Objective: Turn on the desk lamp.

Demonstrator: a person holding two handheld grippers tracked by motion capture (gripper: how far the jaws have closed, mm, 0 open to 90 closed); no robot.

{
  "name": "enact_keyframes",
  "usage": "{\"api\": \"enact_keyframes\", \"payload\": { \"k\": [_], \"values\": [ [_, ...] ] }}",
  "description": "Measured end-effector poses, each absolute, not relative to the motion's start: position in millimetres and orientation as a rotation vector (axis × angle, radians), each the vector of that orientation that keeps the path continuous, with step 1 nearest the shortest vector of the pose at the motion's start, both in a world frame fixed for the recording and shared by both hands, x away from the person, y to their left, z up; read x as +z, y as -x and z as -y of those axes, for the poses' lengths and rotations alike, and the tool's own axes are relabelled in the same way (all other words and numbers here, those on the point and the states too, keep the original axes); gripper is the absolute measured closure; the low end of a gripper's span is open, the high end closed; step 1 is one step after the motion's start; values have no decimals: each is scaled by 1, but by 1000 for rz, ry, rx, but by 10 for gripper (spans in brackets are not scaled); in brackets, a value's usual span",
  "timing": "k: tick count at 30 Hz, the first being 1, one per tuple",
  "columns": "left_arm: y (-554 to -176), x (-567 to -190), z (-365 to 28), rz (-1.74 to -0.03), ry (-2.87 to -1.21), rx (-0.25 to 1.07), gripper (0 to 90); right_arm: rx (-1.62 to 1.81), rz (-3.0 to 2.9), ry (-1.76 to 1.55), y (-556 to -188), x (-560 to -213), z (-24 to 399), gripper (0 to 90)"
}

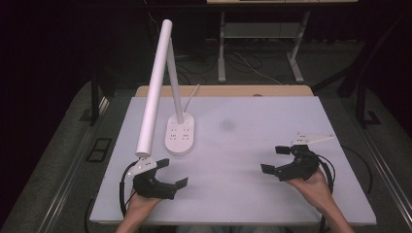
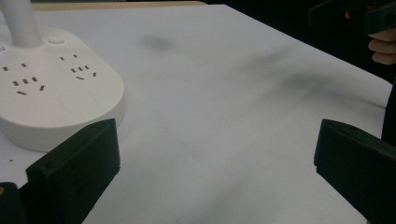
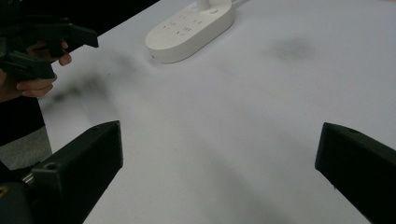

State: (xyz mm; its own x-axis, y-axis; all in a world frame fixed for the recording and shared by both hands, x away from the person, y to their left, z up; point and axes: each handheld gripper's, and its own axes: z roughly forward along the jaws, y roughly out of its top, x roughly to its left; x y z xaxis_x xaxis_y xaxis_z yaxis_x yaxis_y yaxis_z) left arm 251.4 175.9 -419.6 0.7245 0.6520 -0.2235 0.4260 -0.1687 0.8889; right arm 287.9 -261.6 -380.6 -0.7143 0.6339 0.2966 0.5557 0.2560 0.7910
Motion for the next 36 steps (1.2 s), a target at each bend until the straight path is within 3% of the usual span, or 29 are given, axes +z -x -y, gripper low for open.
{"api": "enact_keyframes", "payload": {
  "k": [36],
  "values": [
    [-252,-421,-176,-862,-1792,234,0,1409,-2487,-1064,-344,-342,222,6]
  ]
}}
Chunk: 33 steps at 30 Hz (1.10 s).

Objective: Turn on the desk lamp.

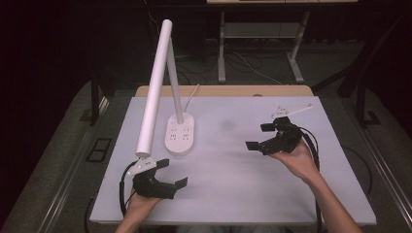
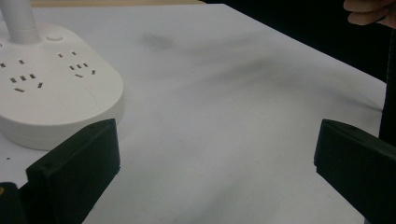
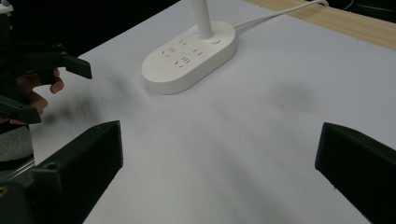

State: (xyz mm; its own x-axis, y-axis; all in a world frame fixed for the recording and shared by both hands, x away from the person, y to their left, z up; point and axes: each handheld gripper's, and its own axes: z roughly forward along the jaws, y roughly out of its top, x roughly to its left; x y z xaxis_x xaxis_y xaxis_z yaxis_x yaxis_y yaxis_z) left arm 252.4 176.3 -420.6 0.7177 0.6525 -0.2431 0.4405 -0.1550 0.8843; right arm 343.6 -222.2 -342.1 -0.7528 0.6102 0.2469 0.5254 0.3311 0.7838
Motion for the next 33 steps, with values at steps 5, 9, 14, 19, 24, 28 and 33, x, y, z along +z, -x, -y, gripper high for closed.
{"api": "enact_keyframes", "payload": {
  "k": [5,9,14,19,24,28,33],
  "values": [
    [-252,-421,-176,-865,-1788,225,0,1385,-2508,-1055,-351,-340,215,6],
    [-252,-421,-177,-863,-1789,227,0,1374,-2515,-1048,-357,-341,211,6],
    [-253,-421,-177,-864,-1790,227,0,1356,-2530,-1042,-365,-340,203,6],
    [-253,-421,-177,-863,-1791,228,0,1341,-2541,-1038,-371,-340,197,6],
    [-253,-421,-177,-860,-1792,227,0,1337,-2541,-1040,-376,-338,192,6],
    [-253,-421,-177,-861,-1789,227,0,1335,-2547,-1034,-380,-337,186,6],
    [-253,-421,-177,-861,-1790,226,0,1349,-2547,-1043,-387,-337,179,6]
  ]
}}
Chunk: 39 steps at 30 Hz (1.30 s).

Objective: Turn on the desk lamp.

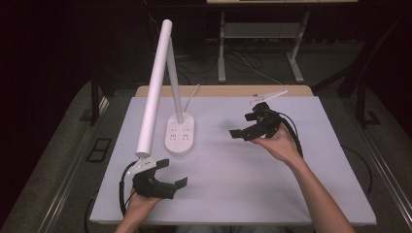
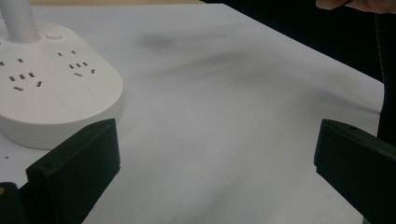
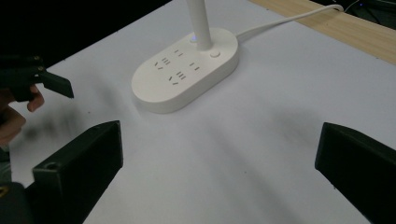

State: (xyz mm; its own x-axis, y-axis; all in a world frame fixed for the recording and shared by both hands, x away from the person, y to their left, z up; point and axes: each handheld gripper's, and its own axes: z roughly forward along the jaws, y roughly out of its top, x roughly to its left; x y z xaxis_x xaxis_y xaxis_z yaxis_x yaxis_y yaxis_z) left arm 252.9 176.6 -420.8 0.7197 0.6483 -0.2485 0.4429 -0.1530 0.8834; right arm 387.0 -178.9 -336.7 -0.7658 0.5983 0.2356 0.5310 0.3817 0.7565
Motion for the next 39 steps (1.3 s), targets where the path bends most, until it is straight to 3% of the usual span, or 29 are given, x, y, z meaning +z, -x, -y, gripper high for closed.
{"api": "enact_keyframes", "payload": {
  "k": [39],
  "values": [
    [-252,-421,-178,-855,-1780,227,0,1349,-2580,-1070,-440,-344,98,6]
  ]
}}
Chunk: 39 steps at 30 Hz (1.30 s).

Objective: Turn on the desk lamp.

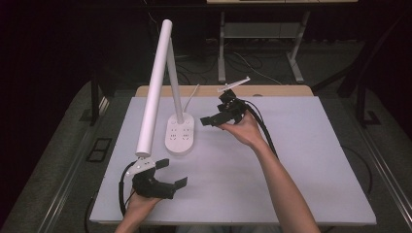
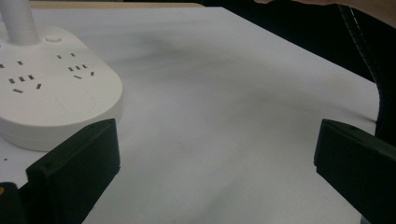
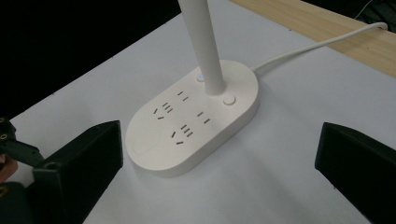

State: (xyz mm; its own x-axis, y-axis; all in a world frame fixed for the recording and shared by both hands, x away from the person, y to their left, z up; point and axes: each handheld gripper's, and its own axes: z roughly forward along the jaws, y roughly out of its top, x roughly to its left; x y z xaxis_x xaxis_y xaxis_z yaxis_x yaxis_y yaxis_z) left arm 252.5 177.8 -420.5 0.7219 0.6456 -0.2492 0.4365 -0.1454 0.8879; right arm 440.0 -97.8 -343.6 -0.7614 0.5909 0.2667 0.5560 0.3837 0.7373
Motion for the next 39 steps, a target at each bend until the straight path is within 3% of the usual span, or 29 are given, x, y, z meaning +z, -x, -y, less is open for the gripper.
{"api": "enact_keyframes", "payload": {
  "k": [31,33,35,39],
  "values": [
    [-253,-422,-179,-852,-1785,216,0,1368,-2572,-1121,-468,-372,56,6],
    [-253,-422,-179,-853,-1784,216,0,1377,-2576,-1119,-470,-375,53,162],
    [-253,-422,-180,-853,-1782,215,0,1385,-2566,-1133,-471,-376,51,177],
    [-253,-422,-180,-853,-1783,214,0,1392,-2569,-1122,-474,-379,46,312]
  ]
}}
